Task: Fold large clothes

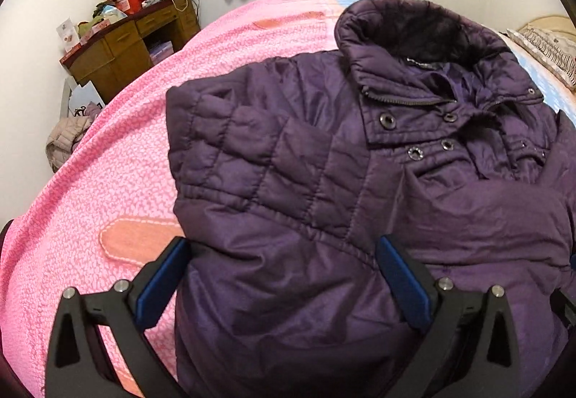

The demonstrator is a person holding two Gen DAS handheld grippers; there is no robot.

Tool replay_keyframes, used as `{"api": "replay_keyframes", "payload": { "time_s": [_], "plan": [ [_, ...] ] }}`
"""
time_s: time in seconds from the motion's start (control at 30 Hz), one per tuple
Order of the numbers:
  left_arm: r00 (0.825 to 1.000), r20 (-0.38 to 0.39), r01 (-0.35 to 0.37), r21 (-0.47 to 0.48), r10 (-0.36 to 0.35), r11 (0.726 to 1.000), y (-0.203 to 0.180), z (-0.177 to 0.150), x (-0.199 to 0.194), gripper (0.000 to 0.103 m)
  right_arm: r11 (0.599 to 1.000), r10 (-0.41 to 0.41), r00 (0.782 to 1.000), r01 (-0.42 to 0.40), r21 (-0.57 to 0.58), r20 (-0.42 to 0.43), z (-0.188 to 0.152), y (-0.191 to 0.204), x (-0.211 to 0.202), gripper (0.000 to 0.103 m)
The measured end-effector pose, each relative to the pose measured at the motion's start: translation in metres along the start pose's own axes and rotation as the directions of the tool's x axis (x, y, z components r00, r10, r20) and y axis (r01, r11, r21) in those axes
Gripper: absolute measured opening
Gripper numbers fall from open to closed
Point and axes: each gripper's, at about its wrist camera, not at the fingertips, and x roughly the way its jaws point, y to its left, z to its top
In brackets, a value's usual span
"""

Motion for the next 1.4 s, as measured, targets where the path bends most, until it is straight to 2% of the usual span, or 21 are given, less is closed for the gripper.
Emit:
{"api": "replay_keyframes", "payload": {
  "time_s": [0.43,1.4],
  "plan": [
    [0.999,0.018,-0.051,0.026,0.051,0.998,-0.008,-0.001,-0.005,0.103,0.996,-0.075,0.997,0.075,-0.054,0.003,-0.001,0.010,0.005,0.061],
    [0.997,0.018,-0.070,0.032,0.070,0.997,-0.012,-0.002,-0.009,0.103,0.995,-0.084,0.996,0.084,-0.062,0.005,-0.001,0.012,0.008,0.062]
  ]
}}
